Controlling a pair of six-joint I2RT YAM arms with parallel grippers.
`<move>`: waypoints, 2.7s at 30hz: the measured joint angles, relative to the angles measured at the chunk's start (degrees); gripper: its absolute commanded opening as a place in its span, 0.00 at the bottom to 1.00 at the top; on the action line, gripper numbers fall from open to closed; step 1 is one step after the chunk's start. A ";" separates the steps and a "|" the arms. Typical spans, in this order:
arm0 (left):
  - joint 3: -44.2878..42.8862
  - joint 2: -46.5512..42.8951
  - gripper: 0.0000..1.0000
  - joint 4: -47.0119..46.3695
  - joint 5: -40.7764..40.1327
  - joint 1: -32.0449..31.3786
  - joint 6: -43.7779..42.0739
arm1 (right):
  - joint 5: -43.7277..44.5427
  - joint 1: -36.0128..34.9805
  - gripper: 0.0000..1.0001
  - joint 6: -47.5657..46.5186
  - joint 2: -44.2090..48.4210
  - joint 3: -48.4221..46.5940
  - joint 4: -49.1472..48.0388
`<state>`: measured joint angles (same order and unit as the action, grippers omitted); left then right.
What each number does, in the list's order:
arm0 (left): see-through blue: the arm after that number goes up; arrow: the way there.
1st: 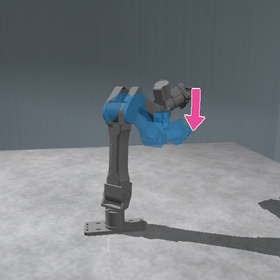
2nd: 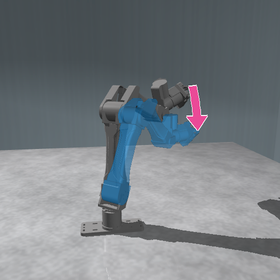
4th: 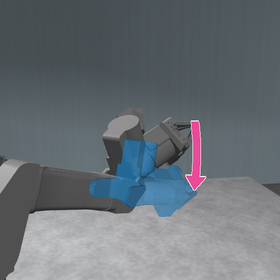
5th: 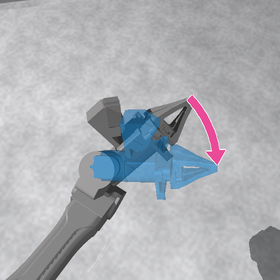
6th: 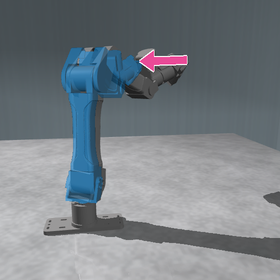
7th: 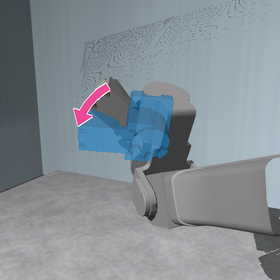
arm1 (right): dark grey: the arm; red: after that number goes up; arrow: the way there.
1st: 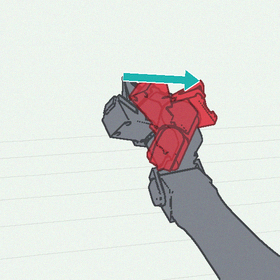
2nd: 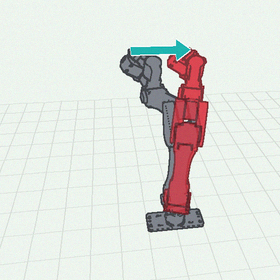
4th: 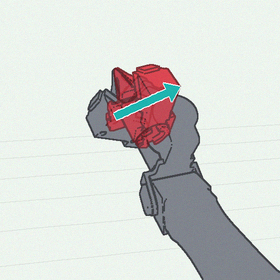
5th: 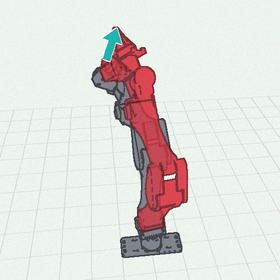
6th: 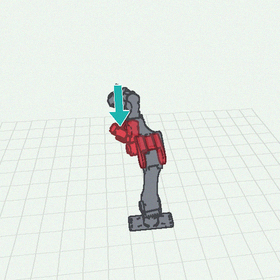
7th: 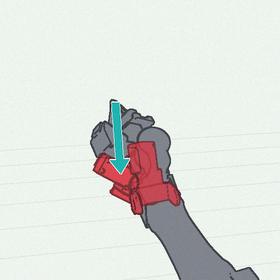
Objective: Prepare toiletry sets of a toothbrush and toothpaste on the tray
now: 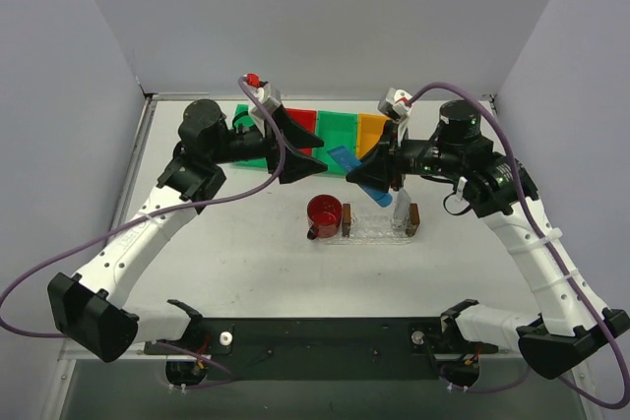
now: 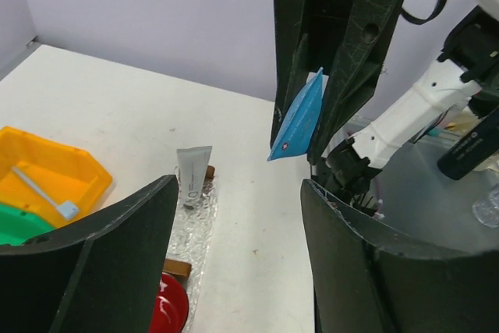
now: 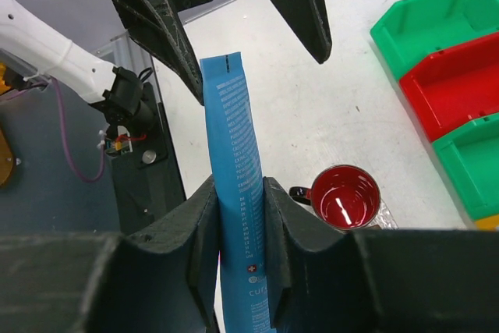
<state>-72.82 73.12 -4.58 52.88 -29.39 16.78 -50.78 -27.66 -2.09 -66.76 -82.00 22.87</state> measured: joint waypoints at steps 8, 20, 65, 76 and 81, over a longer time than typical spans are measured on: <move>6.25 -0.07 0.74 -15.02 3.34 0.00 9.27 | -1.55 0.22 0.00 3.32 -0.04 -0.85 -1.14; 14.25 0.48 0.85 -32.74 3.72 -3.10 20.68 | -1.22 1.01 0.00 13.53 -0.66 -1.90 -11.17; 6.88 14.53 0.00 -48.70 -0.39 -8.13 34.99 | -2.03 0.98 0.30 23.96 -5.70 0.17 -24.39; 4.83 10.01 0.00 -19.15 1.33 -8.59 10.67 | 2.99 0.96 0.40 12.63 -1.46 -1.01 -12.70; 2.25 9.16 0.00 -8.35 0.79 -9.07 2.21 | 4.11 0.96 0.40 10.01 1.49 -1.16 -11.23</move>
<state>-70.57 82.28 -12.93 53.67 -38.46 18.98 -46.68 -26.70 7.92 -65.28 -83.15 11.64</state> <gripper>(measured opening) 0.409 0.400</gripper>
